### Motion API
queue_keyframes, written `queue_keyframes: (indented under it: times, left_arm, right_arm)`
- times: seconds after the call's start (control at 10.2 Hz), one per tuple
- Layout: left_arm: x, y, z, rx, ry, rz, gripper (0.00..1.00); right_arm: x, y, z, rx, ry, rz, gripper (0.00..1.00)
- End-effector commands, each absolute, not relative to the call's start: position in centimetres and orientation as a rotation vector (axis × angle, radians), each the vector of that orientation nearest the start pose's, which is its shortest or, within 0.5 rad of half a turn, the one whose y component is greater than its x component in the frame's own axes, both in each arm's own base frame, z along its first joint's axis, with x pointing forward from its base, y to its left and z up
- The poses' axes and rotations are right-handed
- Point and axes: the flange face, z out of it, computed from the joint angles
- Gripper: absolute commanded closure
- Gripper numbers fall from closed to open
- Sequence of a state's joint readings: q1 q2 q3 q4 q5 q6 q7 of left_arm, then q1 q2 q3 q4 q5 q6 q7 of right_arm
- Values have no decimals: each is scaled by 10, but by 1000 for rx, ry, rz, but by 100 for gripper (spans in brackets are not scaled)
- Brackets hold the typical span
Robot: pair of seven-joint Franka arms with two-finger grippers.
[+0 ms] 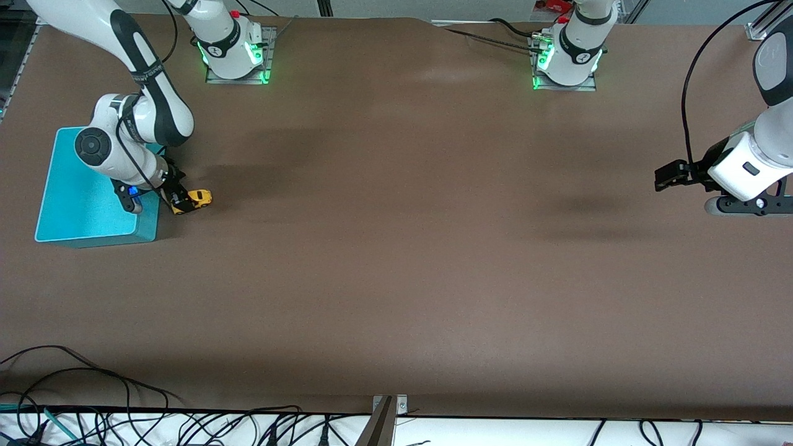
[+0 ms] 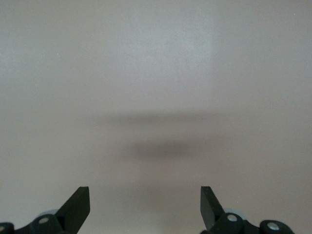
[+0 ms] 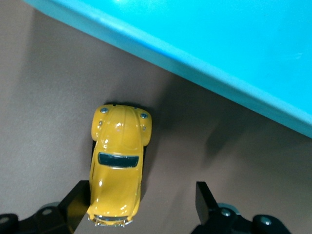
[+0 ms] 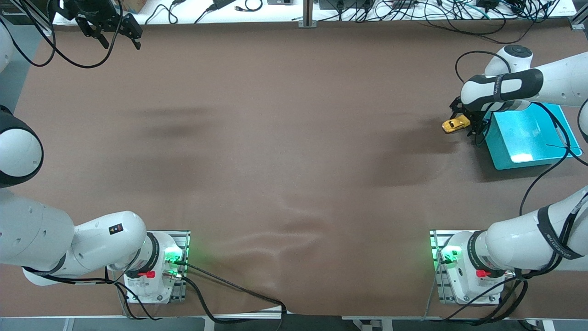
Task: Wind up and store yellow beetle car
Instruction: 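Lower the right gripper around the yellow car and close on it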
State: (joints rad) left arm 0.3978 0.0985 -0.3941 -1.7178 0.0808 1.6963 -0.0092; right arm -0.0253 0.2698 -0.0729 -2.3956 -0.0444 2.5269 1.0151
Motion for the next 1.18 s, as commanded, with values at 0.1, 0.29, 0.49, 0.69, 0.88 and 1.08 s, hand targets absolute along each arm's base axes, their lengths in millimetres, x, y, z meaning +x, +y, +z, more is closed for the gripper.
queue_keyframes:
  times: [0.1,0.29,0.49,0.69,0.88,1.08]
  left_arm:
    - [577,20,516,-3097,36,184,0]
    - [577,20,516,-3097,36,184,0]
    - [577,21,516,-3097,33,184,0]
    - [577,19,516,-3112,32,185,0]
    - [577,17,518,-3138,23,179,0]
    - [577,17,517,-3138,20,179,0]
  right_arm:
    - [484,-56,198,-2657,1847,124,82]
    - [486,-56,202,-2595,1930,107,100]
    - [492,-56,217,-2578,1928,70,100]
    - [502,-57,245,-2562,1916,21,100]
    - [510,-57,270,-2485,1986,-29,100]
    - [524,-53,298,-2439,1998,-93,100]
